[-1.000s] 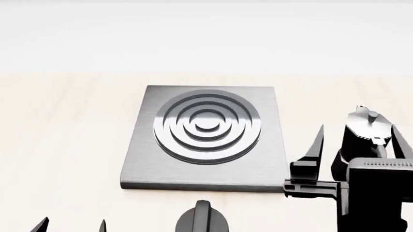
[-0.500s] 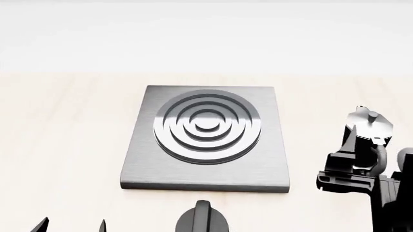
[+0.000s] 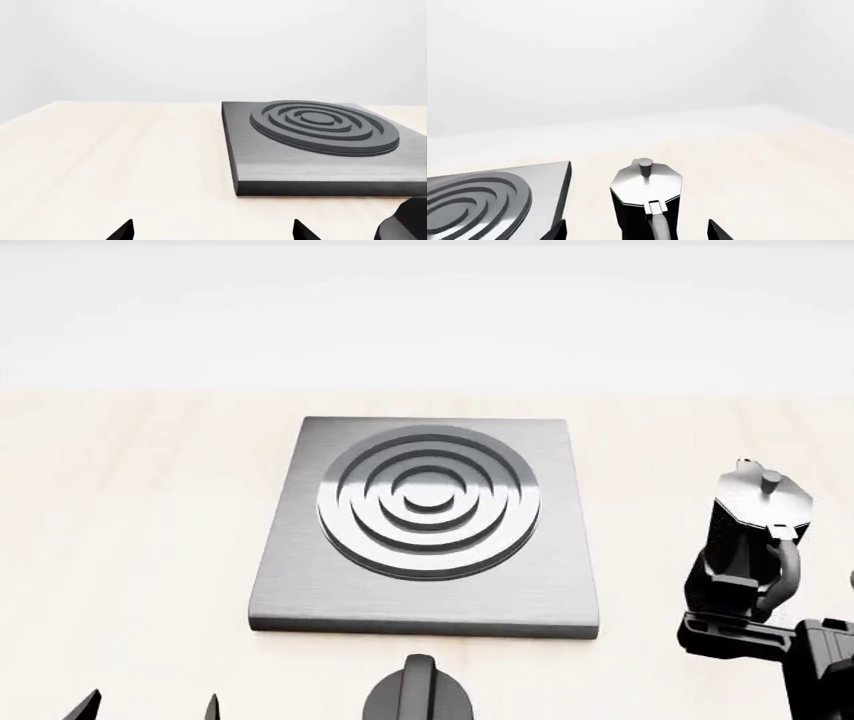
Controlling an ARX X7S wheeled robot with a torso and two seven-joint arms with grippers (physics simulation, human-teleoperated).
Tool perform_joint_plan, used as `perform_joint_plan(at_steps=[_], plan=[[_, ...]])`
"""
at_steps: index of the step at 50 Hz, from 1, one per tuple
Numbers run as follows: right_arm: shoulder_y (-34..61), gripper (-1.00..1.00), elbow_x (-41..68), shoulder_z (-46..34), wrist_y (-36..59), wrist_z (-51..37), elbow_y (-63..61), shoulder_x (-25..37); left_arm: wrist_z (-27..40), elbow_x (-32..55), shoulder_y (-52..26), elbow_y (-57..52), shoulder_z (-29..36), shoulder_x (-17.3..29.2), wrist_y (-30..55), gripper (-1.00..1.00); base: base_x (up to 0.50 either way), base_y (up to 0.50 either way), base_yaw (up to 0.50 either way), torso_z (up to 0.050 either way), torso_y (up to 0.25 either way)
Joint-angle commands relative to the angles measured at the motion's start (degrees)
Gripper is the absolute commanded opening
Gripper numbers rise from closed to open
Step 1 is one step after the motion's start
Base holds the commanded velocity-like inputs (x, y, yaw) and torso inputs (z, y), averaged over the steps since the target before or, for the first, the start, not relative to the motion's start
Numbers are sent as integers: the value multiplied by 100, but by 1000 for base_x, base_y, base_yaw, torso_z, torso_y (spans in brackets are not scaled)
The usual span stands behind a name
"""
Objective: Put the moka pot on the stove.
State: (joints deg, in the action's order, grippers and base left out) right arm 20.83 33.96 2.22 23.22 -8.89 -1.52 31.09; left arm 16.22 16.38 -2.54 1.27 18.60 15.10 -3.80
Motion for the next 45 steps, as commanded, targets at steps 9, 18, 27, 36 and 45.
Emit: perform_joint_plan(at_steps=[9,18,27,36,45], plan=[[399,100,-48,-242,-166,481,996,-149,29,29,-9,4,35,25,-13,100,0,0,0,0,0],[538,100,-137,-299,-216,544,1213,-115,42,40,-13,6,52,37,-20,100,0,0,0,0,0],[782,100,-221,-349,-361,709,1691,-137,54,47,-17,7,65,46,-22,100,0,0,0,0,0],[947,100,-341,-425,-559,869,2250,-203,70,60,-21,7,79,57,-23,100,0,0,0,0,0],[1025,100,-354,-419,-651,991,2591,-198,80,71,-25,10,94,67,-33,100,0,0,0,0,0]])
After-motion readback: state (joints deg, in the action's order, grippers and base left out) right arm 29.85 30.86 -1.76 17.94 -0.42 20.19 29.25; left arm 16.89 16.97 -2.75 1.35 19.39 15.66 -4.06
